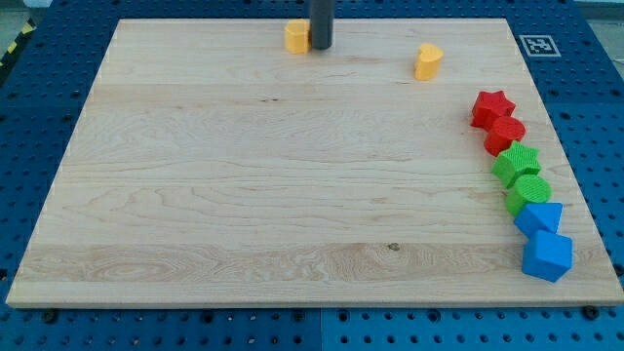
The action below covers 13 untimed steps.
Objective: Push the yellow heart slightly towards the top left of the board
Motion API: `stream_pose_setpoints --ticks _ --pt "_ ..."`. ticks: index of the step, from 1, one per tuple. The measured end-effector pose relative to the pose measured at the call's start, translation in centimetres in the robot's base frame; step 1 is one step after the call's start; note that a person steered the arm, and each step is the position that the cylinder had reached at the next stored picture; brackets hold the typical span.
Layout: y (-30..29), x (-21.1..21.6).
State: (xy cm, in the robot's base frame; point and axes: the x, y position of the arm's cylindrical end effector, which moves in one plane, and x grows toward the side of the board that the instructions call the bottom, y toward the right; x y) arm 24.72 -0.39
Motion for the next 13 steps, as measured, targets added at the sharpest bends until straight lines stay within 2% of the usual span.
stream_pose_setpoints --ticks 1,2,4,5,8,10,12,13 --pt "-0.9 0.1" --pt "3.0 1.6" --pt "4.7 7.0" --pt "4.7 7.0" --pt "6.9 5.5" --pt "8.4 -0.8" --pt "12.8 -1.9" --pt "12.8 -1.9"
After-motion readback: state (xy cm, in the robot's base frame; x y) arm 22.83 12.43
